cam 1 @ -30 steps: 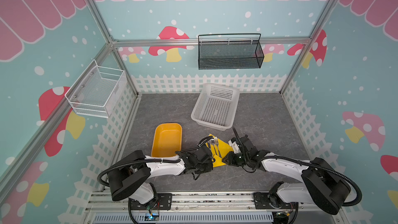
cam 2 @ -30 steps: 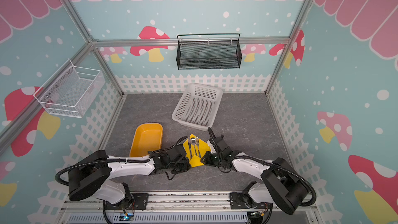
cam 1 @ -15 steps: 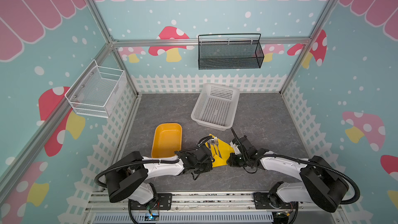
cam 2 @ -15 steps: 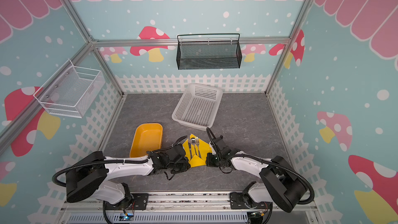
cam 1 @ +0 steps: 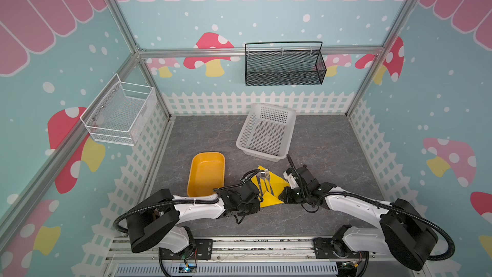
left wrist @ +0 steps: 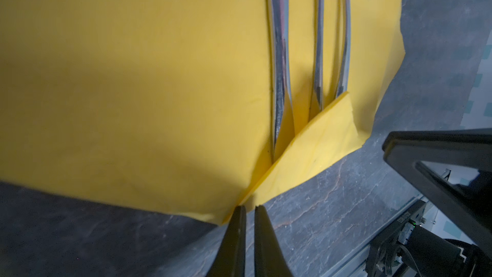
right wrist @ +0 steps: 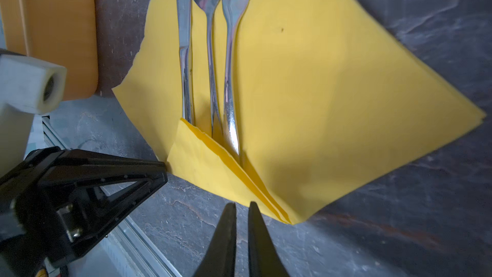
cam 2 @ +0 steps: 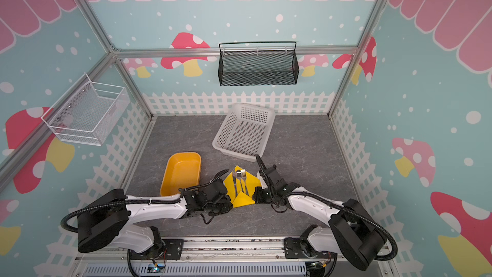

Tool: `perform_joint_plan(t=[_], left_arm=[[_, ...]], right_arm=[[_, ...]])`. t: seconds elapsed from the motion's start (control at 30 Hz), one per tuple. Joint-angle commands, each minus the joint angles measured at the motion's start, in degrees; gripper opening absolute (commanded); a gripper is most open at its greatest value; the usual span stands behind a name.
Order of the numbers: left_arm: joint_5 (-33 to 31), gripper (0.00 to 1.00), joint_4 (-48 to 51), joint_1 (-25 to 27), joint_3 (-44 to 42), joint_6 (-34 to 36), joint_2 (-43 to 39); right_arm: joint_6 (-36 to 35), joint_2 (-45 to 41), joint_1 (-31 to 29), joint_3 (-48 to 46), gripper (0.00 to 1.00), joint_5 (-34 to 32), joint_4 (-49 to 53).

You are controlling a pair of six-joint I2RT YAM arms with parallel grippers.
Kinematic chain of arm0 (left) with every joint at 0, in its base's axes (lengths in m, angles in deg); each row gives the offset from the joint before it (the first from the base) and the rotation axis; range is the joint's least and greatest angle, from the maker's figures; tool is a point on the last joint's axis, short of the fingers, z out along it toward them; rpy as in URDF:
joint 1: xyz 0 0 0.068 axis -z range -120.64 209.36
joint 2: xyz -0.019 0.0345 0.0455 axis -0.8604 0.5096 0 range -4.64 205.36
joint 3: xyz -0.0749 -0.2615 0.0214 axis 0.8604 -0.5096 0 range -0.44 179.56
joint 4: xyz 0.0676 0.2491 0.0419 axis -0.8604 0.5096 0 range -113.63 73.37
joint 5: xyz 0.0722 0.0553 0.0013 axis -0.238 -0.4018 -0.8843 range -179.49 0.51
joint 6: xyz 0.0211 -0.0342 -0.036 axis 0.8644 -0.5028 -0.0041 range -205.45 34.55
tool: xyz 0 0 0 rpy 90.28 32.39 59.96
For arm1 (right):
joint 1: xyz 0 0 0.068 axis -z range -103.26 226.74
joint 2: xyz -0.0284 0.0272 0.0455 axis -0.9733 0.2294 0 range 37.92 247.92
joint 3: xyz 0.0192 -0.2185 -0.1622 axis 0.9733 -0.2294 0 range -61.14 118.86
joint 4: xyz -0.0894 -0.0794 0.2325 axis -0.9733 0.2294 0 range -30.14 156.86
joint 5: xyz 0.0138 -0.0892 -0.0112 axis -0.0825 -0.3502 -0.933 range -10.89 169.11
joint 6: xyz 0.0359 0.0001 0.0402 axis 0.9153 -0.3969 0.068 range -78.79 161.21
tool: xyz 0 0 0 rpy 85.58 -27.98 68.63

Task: Place the utensils on the paper napkin and roll it up

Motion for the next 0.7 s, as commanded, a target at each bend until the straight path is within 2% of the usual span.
perform_joint_plan(t=[0.0, 0.27, 0.47, 0.67], left_arm=[[-1.39, 0.12, -0.7, 0.28, -0.5, -0.98, 0.33], [-2.33, 0.12, -0.47, 0.28, -1.33, -0.71, -1.37], [-2.95, 0.17, 1.04, 0.27, -1.18, 1.68, -8.69], [-4.23, 0.19, 5.67, -0.35, -0.55, 2.88, -14.67]], right_arm=[[0.09, 2.98, 0.29, 1.28, 0.14, 0.7, -0.65], [0.49, 8.96, 0.09, 1.7, 0.14, 0.08, 2.18], [2.29, 7.86, -0.15, 0.04, 0.15, 1.86, 2.1], [7.33, 6.34, -1.22, -2.14, 0.15, 4.21, -0.58]])
